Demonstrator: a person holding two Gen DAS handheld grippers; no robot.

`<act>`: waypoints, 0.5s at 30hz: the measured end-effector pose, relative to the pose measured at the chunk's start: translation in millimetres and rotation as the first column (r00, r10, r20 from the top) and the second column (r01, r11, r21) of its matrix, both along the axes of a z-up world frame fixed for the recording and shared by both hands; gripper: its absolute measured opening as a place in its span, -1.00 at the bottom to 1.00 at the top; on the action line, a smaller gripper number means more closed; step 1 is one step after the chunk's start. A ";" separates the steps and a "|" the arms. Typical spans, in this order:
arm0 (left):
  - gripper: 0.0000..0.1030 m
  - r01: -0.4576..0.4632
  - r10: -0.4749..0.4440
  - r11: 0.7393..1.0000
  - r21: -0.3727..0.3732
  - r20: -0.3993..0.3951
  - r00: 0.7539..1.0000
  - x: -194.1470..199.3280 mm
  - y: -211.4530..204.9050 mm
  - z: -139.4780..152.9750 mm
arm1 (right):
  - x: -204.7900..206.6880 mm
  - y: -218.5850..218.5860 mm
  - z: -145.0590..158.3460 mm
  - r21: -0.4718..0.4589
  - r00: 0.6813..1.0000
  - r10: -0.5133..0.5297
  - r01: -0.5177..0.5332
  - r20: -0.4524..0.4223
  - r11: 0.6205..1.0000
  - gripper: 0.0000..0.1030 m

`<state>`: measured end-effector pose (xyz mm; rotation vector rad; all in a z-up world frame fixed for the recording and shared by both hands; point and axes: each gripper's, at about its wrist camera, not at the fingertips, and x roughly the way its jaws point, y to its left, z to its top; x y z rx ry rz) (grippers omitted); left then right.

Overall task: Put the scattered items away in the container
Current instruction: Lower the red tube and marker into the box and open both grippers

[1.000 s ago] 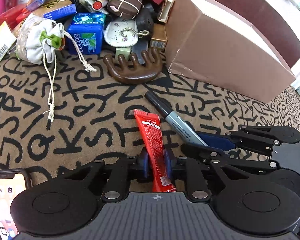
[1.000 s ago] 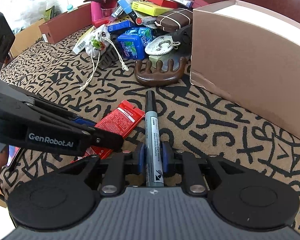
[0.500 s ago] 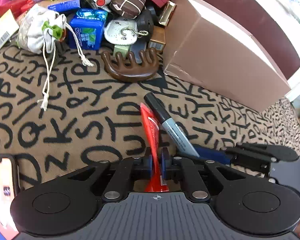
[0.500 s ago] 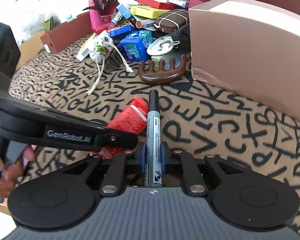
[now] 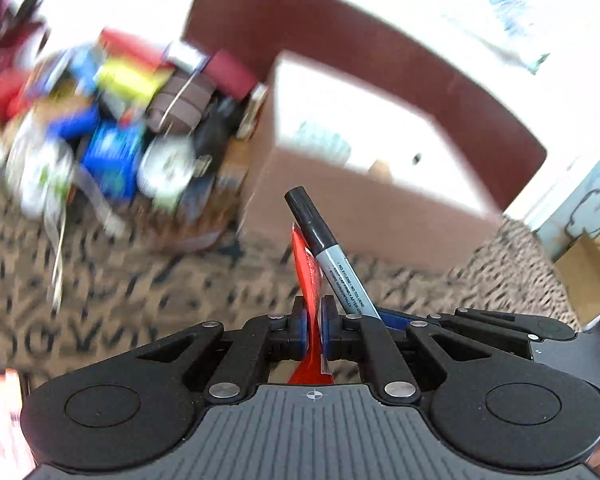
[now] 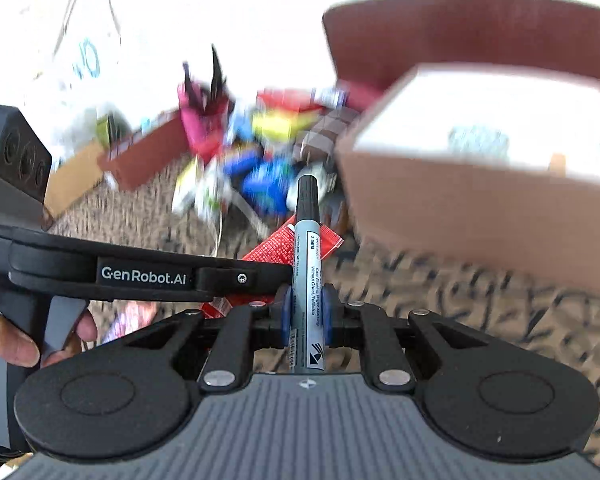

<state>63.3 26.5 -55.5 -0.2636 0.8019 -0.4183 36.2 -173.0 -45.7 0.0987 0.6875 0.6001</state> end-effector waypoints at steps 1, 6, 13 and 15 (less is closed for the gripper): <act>-0.94 0.007 -0.007 1.000 -0.001 0.019 1.000 6.2 -6.4 11.2 | 3.6 -4.2 10.0 0.003 1.000 -0.012 0.012 0.025 1.000 -0.66; -0.94 0.023 -0.018 0.998 -0.050 0.087 0.996 47.4 -43.4 64.3 | 32.6 -22.0 54.1 -0.020 0.989 -0.073 0.077 0.131 0.997 -0.66; -0.95 0.096 -0.084 0.990 -0.100 0.117 0.990 113.2 -99.7 102.8 | 91.8 -59.0 86.3 -0.037 0.966 -0.190 0.199 0.173 0.979 -0.66; -0.97 0.110 -0.099 0.987 -0.115 0.093 0.991 137.8 -112.1 96.8 | 109.8 -68.4 85.9 -0.064 0.961 -0.219 0.233 0.170 0.970 -0.65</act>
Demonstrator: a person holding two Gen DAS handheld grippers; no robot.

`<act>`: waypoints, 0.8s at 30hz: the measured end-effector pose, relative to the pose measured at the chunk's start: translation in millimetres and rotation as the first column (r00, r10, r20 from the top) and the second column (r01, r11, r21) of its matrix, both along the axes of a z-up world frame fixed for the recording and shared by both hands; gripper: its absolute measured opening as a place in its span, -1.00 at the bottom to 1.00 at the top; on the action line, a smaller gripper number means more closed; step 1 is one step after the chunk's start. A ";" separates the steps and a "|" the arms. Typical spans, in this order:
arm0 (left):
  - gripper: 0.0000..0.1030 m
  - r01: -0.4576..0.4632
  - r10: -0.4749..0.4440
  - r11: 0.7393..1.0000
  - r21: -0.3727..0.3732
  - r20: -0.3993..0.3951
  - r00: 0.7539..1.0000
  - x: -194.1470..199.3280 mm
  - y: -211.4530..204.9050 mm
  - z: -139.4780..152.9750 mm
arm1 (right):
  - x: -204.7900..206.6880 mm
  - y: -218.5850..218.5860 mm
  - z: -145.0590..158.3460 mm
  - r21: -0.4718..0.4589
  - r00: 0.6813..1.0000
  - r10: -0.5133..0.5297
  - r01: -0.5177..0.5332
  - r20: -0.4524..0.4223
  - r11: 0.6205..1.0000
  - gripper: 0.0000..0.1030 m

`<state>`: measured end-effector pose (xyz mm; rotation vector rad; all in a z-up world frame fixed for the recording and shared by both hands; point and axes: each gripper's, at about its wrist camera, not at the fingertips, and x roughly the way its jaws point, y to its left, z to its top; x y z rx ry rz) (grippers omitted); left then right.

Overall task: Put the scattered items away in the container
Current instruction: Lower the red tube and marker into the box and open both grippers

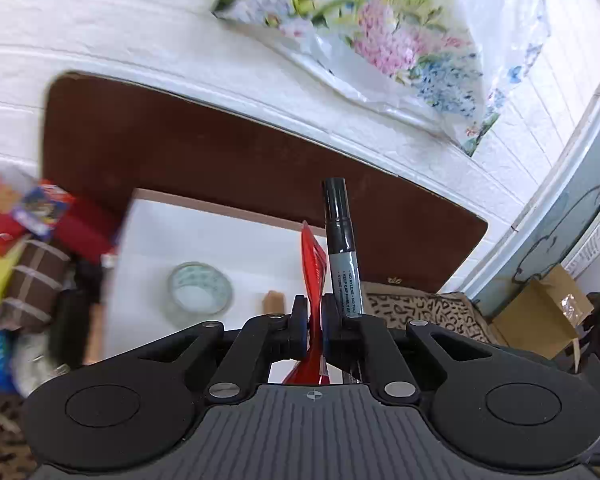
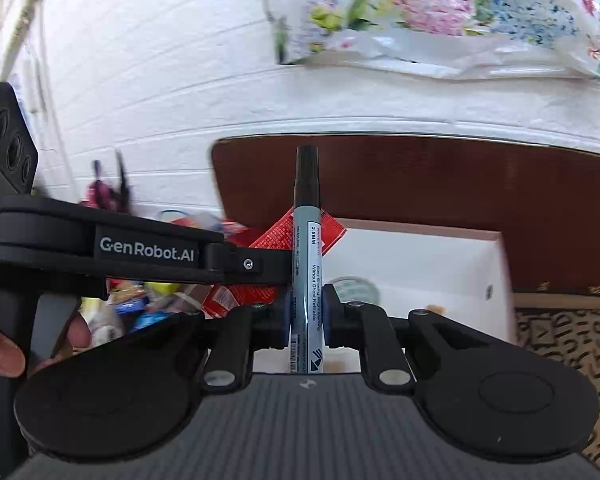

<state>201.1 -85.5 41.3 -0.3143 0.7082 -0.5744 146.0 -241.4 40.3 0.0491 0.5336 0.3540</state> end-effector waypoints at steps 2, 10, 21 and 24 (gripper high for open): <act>-0.97 0.011 -0.012 1.000 -0.024 -0.035 0.999 24.2 -11.3 -11.2 | 16.5 -7.0 -4.0 -0.038 0.999 -0.030 0.029 -0.014 0.999 -0.65; -0.98 0.065 -0.068 0.998 -0.022 -0.153 0.986 90.7 -57.8 -80.3 | 73.4 -34.2 -55.7 -0.129 0.980 -0.131 0.112 -0.151 0.985 -0.65; -0.91 0.087 -0.071 0.995 0.038 -0.319 0.945 137.7 -86.5 -146.6 | 120.9 -52.6 -106.8 -0.171 0.922 -0.212 0.164 -0.323 0.972 -0.65; -0.91 0.079 -0.066 0.996 0.026 -0.336 0.940 142.1 -86.2 -152.3 | 124.8 -48.2 -109.7 -0.200 0.920 -0.218 0.158 -0.326 0.967 -0.65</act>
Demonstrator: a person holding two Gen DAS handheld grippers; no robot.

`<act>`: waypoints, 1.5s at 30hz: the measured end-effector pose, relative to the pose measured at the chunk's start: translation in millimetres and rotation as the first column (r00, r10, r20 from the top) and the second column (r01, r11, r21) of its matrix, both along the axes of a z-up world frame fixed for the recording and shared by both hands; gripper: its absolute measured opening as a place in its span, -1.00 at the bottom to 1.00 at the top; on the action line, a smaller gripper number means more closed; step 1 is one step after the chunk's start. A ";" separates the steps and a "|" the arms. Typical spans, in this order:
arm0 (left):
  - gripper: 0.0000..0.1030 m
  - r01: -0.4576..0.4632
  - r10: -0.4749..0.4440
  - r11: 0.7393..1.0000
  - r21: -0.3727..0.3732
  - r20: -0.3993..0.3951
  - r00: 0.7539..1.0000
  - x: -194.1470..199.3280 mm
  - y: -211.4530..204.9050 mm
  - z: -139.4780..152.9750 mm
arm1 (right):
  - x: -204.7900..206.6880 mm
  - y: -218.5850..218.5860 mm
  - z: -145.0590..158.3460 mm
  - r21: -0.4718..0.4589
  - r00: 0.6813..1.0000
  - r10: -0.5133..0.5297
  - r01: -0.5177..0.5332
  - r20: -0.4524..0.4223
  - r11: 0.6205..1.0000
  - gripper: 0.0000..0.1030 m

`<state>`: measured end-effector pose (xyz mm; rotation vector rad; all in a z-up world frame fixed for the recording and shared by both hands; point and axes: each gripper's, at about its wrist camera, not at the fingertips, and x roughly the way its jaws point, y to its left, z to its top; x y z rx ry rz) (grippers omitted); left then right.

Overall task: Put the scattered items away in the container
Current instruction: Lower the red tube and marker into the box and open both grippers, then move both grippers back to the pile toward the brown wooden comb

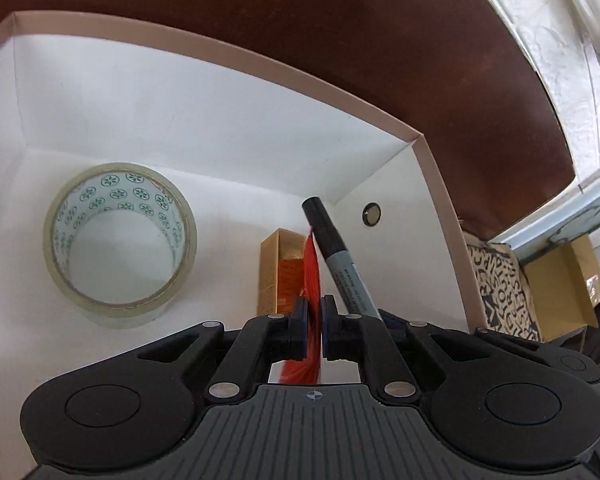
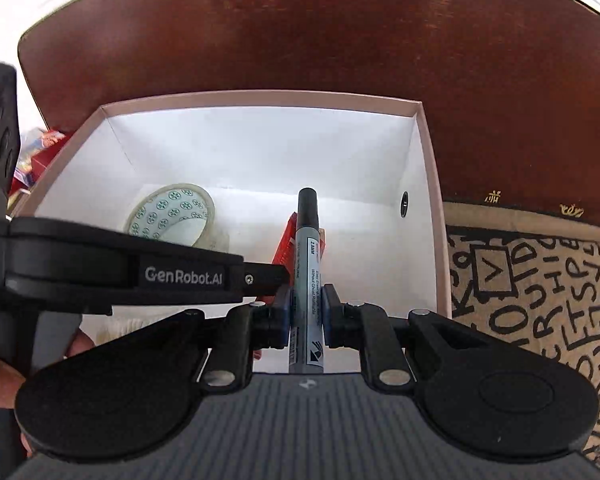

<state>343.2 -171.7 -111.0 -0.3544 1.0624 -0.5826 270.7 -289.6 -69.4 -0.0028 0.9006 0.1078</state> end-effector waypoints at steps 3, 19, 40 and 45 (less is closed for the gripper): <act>-0.81 -0.007 0.007 1.000 0.009 0.012 1.000 0.2 1.5 -0.5 | 2.5 1.8 -2.6 -0.008 1.000 -0.008 0.008 -0.008 1.000 -0.65; 1.00 -0.049 0.054 0.997 -0.063 0.083 0.995 -12.8 29.4 26.1 | -19.4 21.7 19.1 0.026 0.995 -0.003 0.000 0.104 1.000 0.79; 1.00 -0.084 0.098 0.995 -0.054 0.365 0.926 -157.0 111.5 126.6 | -127.8 69.9 101.5 0.092 0.928 0.128 -0.170 0.349 0.981 0.95; 1.00 -0.161 0.180 0.984 -0.080 0.424 0.888 -205.0 158.1 136.9 | -164.5 108.1 115.0 0.079 0.877 0.213 -0.272 0.431 0.959 0.95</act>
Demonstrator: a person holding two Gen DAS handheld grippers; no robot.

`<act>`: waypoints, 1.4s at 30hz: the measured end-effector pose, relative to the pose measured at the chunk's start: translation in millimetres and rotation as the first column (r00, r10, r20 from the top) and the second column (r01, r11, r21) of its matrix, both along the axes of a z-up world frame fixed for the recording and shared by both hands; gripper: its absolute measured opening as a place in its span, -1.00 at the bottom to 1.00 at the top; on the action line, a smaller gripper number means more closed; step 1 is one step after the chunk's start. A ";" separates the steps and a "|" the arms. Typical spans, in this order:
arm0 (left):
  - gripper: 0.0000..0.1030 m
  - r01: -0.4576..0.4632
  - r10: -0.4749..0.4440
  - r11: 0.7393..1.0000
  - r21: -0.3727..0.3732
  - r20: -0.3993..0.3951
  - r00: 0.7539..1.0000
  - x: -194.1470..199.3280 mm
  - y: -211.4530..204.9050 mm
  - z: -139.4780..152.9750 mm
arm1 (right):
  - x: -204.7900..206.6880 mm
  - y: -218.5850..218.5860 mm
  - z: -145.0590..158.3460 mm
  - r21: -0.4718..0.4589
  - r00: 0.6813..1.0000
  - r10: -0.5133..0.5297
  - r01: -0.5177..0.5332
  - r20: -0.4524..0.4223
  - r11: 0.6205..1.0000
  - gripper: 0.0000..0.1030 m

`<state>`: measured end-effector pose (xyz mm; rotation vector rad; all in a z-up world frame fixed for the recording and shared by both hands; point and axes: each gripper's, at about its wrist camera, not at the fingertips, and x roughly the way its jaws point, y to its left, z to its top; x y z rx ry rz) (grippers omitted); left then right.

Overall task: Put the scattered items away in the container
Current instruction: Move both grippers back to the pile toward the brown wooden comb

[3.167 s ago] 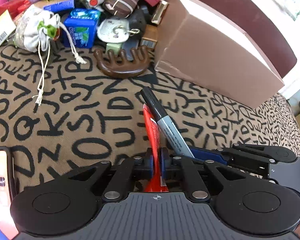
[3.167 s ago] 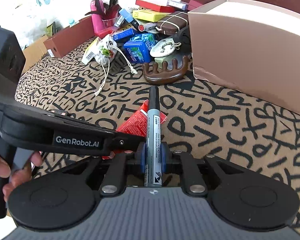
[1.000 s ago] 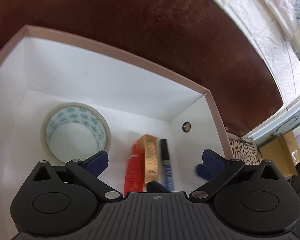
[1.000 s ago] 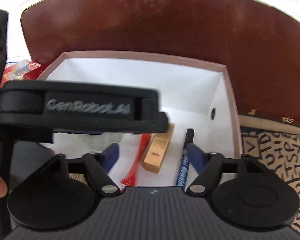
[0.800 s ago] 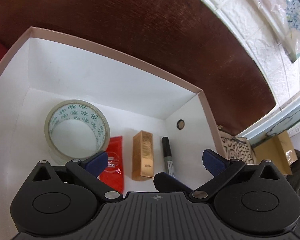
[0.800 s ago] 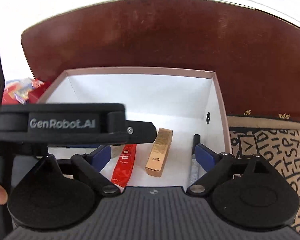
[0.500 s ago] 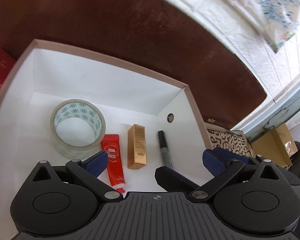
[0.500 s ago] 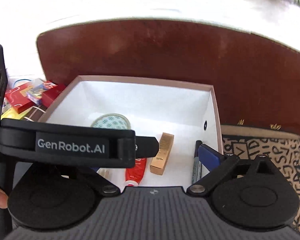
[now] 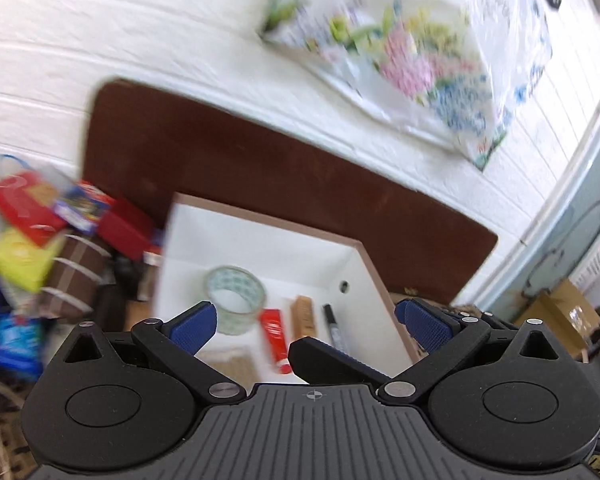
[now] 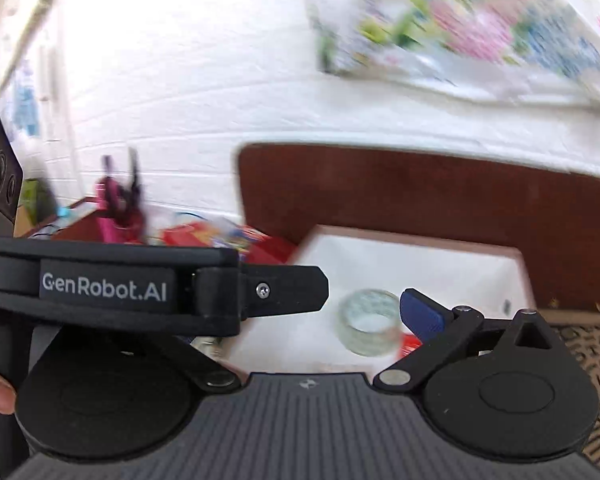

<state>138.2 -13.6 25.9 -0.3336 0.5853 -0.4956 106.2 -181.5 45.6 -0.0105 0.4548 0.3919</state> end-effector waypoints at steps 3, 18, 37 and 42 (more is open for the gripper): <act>1.00 -0.022 0.022 0.999 -0.027 0.012 1.000 -26.3 30.5 -7.6 | -22.8 24.9 0.4 -0.024 0.996 0.071 -0.070 0.060 0.997 0.96; 1.00 -0.168 0.191 0.977 0.130 -0.187 0.964 -67.9 143.4 -148.8 | -47.6 117.2 -138.6 -0.042 0.966 0.236 -0.241 -0.109 0.970 0.99; 0.45 -0.043 0.068 0.995 0.096 -0.276 0.959 33.3 127.3 -187.5 | 23.6 107.5 -191.1 0.008 0.960 0.186 -0.188 -0.211 0.982 0.79; 0.34 -0.052 0.066 0.997 0.057 -0.273 0.960 49.6 129.3 -194.3 | 32.9 114.8 -193.6 -0.007 0.960 0.201 -0.207 -0.194 0.978 0.71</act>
